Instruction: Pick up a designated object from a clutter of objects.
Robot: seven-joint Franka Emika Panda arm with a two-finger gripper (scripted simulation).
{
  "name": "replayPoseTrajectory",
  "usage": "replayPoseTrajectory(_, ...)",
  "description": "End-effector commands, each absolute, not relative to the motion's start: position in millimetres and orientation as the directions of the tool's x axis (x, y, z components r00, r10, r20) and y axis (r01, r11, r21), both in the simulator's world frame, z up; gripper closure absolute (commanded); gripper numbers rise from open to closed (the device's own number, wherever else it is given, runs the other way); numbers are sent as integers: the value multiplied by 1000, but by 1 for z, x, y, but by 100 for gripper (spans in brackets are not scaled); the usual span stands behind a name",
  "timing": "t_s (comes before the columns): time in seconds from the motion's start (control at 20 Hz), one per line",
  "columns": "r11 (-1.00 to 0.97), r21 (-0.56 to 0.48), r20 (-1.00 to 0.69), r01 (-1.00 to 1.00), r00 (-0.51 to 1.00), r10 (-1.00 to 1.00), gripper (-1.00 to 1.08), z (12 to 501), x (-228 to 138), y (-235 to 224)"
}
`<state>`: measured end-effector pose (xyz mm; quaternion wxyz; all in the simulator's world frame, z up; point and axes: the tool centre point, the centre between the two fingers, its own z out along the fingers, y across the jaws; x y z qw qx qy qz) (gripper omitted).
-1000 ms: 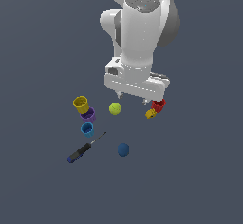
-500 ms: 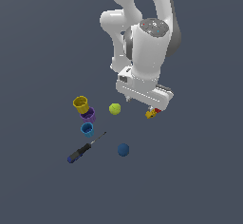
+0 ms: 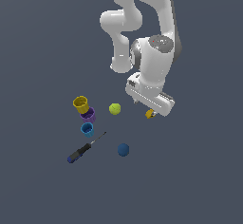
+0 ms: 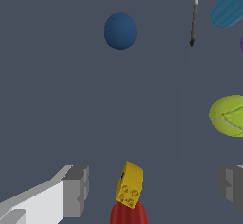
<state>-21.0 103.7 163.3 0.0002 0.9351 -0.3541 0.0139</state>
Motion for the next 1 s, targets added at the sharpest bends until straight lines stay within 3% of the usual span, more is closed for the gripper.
replayPoseTrajectory(0.0, -717, -9, 24, -697, 717, -697, -92, 152, -26, 111)
replayPoseTrajectory(0.95, -470, -3, 4, -883, 470, -883, -92, 84, -72, 159)
